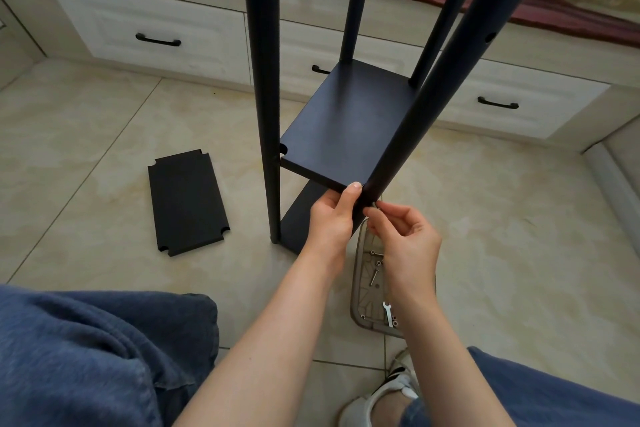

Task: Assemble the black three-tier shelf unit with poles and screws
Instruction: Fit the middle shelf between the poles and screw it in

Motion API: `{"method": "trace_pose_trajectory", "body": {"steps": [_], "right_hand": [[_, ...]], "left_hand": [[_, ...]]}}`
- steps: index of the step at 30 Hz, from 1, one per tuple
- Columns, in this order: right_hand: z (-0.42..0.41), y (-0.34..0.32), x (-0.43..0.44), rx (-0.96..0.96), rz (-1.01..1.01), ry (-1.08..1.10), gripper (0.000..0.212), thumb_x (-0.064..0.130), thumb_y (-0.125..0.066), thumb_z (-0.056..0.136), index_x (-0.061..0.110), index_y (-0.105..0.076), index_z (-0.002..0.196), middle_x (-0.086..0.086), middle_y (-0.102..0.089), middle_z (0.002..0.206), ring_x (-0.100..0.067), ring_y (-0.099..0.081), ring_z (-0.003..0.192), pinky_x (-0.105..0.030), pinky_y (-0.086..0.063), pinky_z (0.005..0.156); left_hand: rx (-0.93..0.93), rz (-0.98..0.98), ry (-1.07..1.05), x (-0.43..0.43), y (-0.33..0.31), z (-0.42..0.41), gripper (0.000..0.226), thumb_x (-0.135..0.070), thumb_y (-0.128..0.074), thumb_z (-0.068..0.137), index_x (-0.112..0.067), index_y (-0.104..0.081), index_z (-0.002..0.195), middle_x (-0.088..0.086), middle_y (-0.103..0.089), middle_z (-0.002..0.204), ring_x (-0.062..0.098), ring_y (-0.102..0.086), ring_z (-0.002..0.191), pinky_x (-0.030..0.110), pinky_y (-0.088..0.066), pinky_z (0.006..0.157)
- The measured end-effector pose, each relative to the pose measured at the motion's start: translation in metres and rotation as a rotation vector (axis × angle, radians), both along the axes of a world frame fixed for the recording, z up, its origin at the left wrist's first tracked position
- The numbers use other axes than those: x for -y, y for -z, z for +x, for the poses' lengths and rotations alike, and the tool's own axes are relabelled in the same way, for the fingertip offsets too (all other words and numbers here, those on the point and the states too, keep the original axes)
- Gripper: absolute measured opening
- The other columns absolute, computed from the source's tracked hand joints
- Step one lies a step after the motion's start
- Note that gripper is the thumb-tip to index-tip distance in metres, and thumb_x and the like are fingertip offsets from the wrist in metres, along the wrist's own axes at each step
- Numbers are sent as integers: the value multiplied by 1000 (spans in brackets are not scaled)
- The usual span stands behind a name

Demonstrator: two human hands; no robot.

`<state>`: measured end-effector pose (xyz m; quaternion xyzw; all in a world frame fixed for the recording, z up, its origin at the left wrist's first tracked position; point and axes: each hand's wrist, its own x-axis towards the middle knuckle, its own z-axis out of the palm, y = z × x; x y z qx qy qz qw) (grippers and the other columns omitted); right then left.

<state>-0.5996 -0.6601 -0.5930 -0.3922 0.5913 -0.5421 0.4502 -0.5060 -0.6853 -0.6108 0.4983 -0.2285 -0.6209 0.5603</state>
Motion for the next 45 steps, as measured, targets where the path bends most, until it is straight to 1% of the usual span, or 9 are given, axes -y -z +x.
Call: {"method": "trace_pose_trajectory", "body": {"steps": [4, 8, 14, 18, 22, 26, 29, 32, 45], "right_hand": [[-2, 1, 2, 2, 14, -15, 11, 9, -75, 86, 10, -73, 96, -1, -77, 84, -13, -73, 76, -18, -56, 68], [-4, 1, 6, 270, 171, -36, 13, 13, -74, 88, 5, -70, 96, -11, -77, 86, -12, -71, 72, -19, -55, 64], [-10, 0, 7, 71, 82, -83, 8, 12, -74, 87, 7, -69, 92, -9, -77, 84, -16, -73, 74, -19, -55, 65], [-16, 1, 7, 85, 83, -124, 5, 9, -69, 92, 7, -71, 95, -10, -77, 87, -17, -74, 77, -21, -57, 68], [-17, 3, 9, 106, 93, -116, 5, 8, -67, 93, 7, -71, 94, -11, -77, 85, -14, -73, 73, -21, -56, 66], [-18, 5, 10, 196, 171, -153, 9, 12, -65, 95, 6, -71, 98, -13, -77, 88, -14, -72, 74, -22, -57, 67], [-22, 4, 12, 307, 225, -187, 11, 12, -64, 95, 4, -70, 100, -16, -76, 91, -14, -71, 74, -23, -57, 69], [-24, 4, 12, 307, 221, -194, 13, 12, -64, 95, 3, -70, 102, -16, -76, 91, -14, -71, 74, -23, -57, 68], [-20, 7, 15, 156, 112, -157, 7, 10, -69, 91, 5, -69, 97, -11, -77, 88, -17, -74, 77, -22, -57, 70]], "left_hand": [[0, -2, 0, 0, -1, -1, 15, -28, -56, 103, -22, -69, 97, -11, -76, 81, 0, -72, 79, 11, -52, 68], [7, -5, 11, 0, -1, 0, 15, -30, -57, 102, -23, -69, 96, -14, -76, 80, -2, -71, 80, 16, -52, 77], [8, -3, 17, 0, 0, 0, 14, -31, -57, 102, -24, -69, 99, -15, -76, 82, -2, -71, 82, 16, -51, 75], [-25, -1, -9, 0, -2, 0, 14, -28, -57, 102, -22, -69, 100, -12, -76, 83, -3, -71, 79, 7, -49, 63], [-35, 1, 3, 0, -4, 0, 14, -26, -56, 103, -22, -68, 99, -12, -75, 80, -3, -70, 76, 7, -49, 62], [-107, 7, 13, 1, -7, 1, 12, -22, -56, 102, -17, -67, 100, -4, -71, 82, 4, -69, 75, 14, -51, 69], [-164, 17, 26, 2, -8, 0, 11, -21, -55, 102, -15, -65, 102, 1, -68, 88, 16, -64, 89, 27, -47, 89], [-217, 3, 56, 0, -6, 0, 13, -24, -56, 102, -16, -64, 108, 0, -69, 94, 19, -62, 99, 36, -42, 102], [-263, 1, 64, -1, -6, 3, 32, -24, -54, 102, -8, -58, 130, 6, -69, 106, 17, -67, 100, 30, -48, 99]]}}
